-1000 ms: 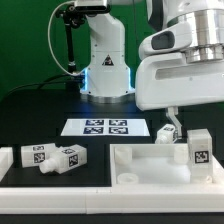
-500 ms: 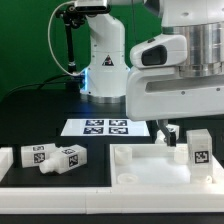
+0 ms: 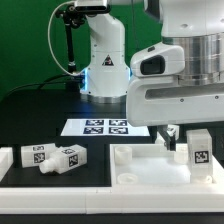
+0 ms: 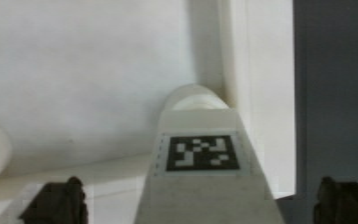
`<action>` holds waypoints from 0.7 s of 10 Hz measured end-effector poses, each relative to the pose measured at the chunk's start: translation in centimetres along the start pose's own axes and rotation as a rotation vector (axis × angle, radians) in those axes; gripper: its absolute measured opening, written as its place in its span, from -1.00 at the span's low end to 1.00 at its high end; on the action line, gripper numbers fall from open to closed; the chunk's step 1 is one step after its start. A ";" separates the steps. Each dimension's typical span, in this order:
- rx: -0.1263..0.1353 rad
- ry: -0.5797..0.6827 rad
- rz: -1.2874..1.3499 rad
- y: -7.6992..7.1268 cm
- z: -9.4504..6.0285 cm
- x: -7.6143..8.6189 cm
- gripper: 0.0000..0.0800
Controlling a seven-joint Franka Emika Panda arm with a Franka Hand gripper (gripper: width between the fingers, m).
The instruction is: Assemble one leg
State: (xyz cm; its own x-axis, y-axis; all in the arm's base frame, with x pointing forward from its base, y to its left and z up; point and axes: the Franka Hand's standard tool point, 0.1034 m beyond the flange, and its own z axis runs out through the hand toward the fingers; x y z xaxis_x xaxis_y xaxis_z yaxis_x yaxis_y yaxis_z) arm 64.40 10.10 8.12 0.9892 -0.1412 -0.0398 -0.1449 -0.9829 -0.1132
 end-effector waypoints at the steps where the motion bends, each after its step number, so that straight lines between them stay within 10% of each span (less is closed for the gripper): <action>1: 0.000 -0.001 0.001 0.1 0.0 0.0 0.31; 4: 0.001 -0.001 0.185 0.0 0.0 0.0 -0.29; 7: -0.001 0.033 0.556 -0.9 0.2 -0.4 -0.29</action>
Offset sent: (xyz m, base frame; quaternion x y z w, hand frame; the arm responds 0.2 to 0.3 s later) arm 0.0000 0.0000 0.0000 0.0000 0.0000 0.1938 0.9810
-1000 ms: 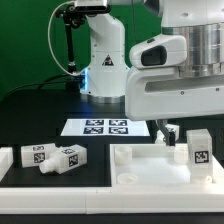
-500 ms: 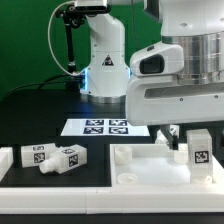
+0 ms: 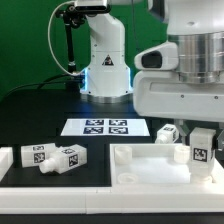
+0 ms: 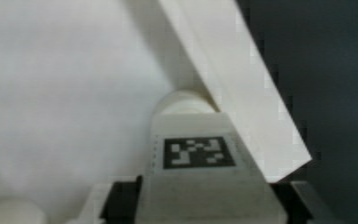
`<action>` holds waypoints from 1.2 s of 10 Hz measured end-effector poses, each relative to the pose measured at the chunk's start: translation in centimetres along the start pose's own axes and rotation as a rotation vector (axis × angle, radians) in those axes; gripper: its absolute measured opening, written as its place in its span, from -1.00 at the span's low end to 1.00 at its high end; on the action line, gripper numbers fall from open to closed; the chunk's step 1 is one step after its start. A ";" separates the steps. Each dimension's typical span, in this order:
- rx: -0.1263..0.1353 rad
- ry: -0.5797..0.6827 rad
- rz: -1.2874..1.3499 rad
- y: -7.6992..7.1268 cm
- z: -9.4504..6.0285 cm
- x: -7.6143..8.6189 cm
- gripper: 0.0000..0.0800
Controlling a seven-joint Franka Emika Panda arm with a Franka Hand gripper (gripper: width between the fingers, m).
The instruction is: Assemble one leg
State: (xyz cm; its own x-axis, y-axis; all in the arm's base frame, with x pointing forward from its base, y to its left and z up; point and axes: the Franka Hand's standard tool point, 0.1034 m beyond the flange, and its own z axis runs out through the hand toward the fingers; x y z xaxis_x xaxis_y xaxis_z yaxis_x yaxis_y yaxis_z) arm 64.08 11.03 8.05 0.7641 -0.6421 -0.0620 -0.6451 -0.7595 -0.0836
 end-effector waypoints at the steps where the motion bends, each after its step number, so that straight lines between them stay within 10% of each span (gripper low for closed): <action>1: 0.011 0.005 0.148 0.0 0.1 0.0 -0.29; 7: 0.073 -0.007 0.665 0.0 0.1 0.0 -0.29; 10: 0.069 0.014 0.252 0.0 0.0 0.3 0.52; 12: 0.058 0.025 0.062 -0.1 0.1 0.0 0.60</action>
Offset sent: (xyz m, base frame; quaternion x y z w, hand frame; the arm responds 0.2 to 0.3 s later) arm 0.0135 -0.0031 0.0047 0.0909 -0.0161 0.2565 0.9621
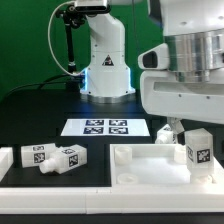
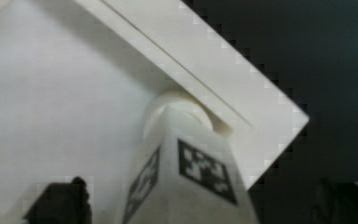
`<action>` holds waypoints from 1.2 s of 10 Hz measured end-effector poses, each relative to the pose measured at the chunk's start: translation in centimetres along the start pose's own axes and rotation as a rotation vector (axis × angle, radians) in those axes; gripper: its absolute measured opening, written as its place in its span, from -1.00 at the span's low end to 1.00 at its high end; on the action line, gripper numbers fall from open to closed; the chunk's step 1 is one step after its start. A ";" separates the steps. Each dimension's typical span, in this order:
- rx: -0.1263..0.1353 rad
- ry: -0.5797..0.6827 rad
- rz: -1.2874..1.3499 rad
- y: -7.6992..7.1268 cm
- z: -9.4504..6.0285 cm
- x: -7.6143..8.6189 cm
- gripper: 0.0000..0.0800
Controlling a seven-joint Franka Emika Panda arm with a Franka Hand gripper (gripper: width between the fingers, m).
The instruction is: Assemble one leg
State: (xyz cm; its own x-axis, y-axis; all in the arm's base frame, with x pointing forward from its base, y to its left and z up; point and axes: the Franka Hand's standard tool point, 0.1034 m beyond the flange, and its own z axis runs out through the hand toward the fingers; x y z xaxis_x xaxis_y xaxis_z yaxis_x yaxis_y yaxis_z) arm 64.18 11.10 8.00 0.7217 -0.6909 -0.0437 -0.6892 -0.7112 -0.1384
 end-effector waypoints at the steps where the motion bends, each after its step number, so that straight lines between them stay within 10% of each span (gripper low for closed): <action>1: -0.001 0.001 -0.055 0.1 0.0 0.1 0.60; 6: -0.037 0.043 -0.600 -0.5 0.1 -0.1 0.62; 8: -0.033 0.042 -0.545 -0.5 0.1 -0.1 -0.03; 12: -0.031 0.058 -0.120 -0.4 0.2 -0.1 -0.27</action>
Offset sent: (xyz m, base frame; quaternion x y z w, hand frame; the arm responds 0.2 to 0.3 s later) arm 0.0121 0.0028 0.0034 -0.0502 0.0430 -0.3883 0.9192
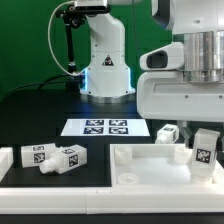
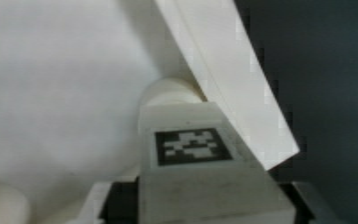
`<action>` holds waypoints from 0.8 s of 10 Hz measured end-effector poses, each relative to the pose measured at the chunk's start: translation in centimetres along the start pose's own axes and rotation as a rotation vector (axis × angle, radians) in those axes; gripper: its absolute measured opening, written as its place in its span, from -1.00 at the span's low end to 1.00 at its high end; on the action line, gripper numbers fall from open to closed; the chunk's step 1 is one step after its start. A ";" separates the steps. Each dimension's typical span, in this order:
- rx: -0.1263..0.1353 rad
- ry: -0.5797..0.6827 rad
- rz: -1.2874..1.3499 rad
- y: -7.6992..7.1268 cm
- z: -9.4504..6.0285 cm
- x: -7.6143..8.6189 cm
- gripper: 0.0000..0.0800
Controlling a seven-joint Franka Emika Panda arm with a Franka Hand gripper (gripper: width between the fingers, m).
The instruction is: Assemble one leg
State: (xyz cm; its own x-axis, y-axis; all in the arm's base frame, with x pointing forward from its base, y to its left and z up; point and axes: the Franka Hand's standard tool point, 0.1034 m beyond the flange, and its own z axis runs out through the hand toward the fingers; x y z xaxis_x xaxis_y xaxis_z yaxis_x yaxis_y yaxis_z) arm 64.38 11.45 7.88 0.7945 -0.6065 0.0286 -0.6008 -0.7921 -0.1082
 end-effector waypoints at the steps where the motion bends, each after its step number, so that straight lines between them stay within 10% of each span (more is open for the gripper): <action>1: -0.008 0.007 0.152 0.0 0.0 -0.1 -0.27; 5: 0.064 -0.011 0.771 0.1 0.2 -0.4 -0.27; 8: 0.059 -0.005 0.698 0.1 0.2 -0.4 -0.12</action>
Offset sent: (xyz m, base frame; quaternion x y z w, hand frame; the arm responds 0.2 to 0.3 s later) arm 0.0071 0.0232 -0.0044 0.1281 -0.0057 0.4453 0.8861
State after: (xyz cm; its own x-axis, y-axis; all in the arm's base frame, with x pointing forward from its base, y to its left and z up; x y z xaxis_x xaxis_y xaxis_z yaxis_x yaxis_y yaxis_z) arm 63.99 11.62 7.61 0.2250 -0.9717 -0.0718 -0.9652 -0.2122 -0.1529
